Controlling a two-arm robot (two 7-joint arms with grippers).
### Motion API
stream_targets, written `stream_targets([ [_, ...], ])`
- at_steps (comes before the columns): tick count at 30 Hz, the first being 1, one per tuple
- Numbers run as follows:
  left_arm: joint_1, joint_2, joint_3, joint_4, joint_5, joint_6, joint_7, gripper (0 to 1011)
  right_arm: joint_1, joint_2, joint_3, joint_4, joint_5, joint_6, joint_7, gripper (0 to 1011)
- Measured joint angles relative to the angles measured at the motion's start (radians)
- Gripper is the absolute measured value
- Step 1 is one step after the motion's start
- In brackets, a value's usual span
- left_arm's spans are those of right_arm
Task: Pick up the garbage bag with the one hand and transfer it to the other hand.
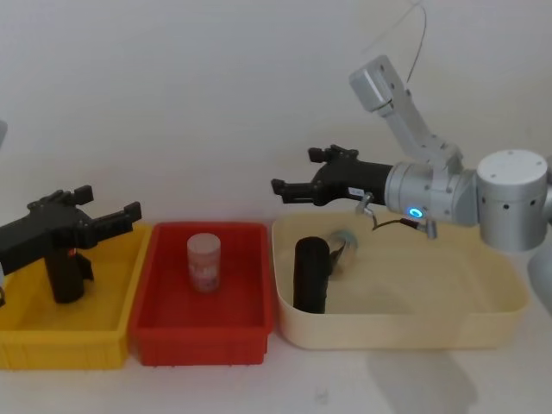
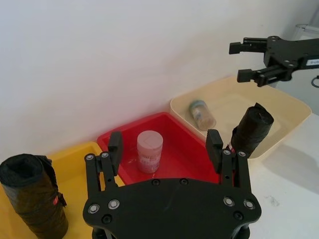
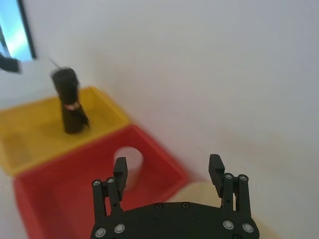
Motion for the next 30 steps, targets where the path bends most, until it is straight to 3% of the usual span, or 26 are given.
stream_targets([
  [10, 0.000, 0.000, 0.000, 0.000, 0.000, 0.000, 0.000, 1001, -0.110, -0.026, 0.035, -0.146, 0.066, -0.018, -0.048, 1001],
  [16, 0.000, 0.000, 0.000, 0.000, 0.000, 0.000, 0.000, 1001, -0.196, -0.066, 0.050, -0.249, 0.102, -0.045, -0.107, 1001],
  [30, 0.000, 0.000, 0.000, 0.000, 0.000, 0.000, 0.000, 1001, -0.303, -0.127, 0.043, -0.378, 0.123, -0.089, -0.201, 1001],
])
